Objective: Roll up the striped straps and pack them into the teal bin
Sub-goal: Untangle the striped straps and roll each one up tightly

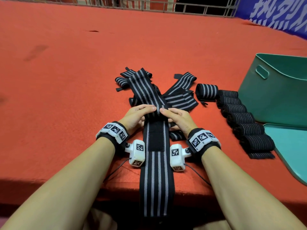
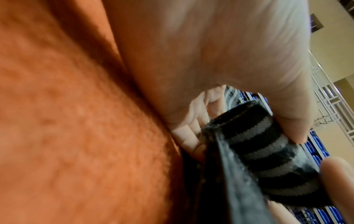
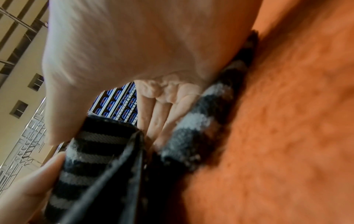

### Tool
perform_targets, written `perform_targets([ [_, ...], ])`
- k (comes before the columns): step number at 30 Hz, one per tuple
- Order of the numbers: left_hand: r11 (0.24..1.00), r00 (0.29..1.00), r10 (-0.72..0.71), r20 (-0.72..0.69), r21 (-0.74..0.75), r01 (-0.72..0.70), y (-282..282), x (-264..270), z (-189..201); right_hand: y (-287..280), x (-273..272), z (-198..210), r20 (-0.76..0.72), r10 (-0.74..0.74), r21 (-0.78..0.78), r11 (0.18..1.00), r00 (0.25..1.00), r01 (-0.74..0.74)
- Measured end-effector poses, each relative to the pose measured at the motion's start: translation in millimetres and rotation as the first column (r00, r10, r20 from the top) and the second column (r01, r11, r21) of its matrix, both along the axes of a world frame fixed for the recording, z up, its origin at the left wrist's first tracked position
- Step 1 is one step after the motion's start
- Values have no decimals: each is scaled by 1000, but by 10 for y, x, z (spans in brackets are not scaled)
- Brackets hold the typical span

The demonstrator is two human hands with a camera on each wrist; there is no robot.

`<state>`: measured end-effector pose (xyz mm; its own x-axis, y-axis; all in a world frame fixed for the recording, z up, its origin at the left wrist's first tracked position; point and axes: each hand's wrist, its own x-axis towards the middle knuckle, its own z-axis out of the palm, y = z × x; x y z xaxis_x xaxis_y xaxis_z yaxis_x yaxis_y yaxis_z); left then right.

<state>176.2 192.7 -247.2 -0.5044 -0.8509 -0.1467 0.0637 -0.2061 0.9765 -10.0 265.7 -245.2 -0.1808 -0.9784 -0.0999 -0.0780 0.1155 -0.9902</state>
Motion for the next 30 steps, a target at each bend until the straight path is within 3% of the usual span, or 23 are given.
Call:
perform_targets([
  [11, 997, 998, 61, -13, 40, -61, 25, -6, 27, -74, -71, -38, 144, -7, 45, 999, 990, 0],
  [18, 999, 999, 31, 27, 6, -31, 36, -10, 24, -88, -88, -106, 39, 5, -25, 1000, 999, -4],
  [21, 1000, 1000, 19, 4, 12, -19, 22, 0, 11, -78, -86, -95, -3, 9, -35, 999, 1000, -9],
  [25, 999, 998, 25, -51, 35, -23, 13, 25, -12, -50, -20, 20, 80, 7, 57, 998, 997, -11],
  [30, 998, 993, 36, -111, 59, -30, 47, 34, 4, -18, -50, -44, -17, 61, -28, 998, 998, -61],
])
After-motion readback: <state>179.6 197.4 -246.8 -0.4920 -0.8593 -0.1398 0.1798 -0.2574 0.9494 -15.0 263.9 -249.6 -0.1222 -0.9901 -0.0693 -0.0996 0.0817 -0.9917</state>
